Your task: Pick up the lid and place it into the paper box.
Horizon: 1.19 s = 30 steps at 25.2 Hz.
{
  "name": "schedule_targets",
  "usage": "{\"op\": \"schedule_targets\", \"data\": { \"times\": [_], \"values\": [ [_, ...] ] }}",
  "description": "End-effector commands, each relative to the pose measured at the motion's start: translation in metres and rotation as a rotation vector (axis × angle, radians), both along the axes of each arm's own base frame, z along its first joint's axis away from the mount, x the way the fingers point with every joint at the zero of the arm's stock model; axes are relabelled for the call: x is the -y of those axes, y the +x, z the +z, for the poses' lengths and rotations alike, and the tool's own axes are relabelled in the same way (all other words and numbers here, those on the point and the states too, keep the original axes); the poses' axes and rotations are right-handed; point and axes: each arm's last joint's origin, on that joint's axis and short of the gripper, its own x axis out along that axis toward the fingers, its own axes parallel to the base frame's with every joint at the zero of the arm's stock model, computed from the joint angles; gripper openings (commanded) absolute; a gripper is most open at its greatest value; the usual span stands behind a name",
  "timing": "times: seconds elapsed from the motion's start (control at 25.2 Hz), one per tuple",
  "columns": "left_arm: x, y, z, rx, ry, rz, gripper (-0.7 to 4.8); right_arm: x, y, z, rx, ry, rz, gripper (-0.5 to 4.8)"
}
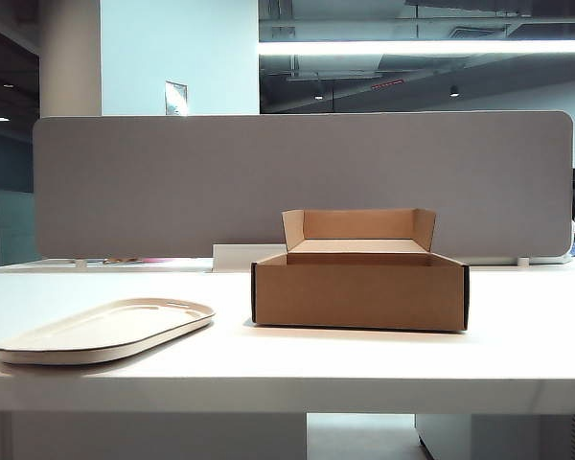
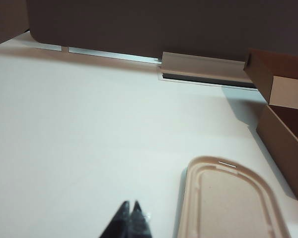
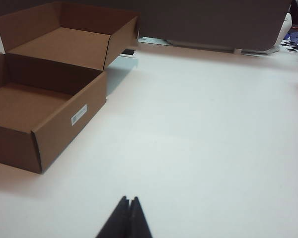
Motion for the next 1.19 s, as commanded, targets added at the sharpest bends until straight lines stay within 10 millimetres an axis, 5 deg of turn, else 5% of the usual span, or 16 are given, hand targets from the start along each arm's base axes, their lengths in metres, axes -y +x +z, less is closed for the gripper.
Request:
{"op": "schedule_targets", "data": {
  "times": [0.04, 0.68, 0.95, 1.19],
  "values": [
    [0.000, 0.000, 0.002, 0.012, 0.007, 0.001, -0.05, 0.000, 0.000, -0.001, 0.008, -0.003, -0.002, -0.01],
    [0.000, 0.000, 0.003, 0.020, 0.001, -0.008, -0.05, 0.000, 0.000, 0.000, 0.010, 0.005, -0.003, -0.01],
    [0.005, -0.001, 0.004, -0.015, -0.216, -0.154, -0.05, 0.000, 0.000, -0.001, 0.009, 0.008, -0.002, -0.01],
    [0.005, -0.007, 0.023, -0.009, -0.216, -0.186, -0.05, 0.000, 0.000, -0.001, 0.008, 0.008, -0.002, -0.01]
  ]
}}
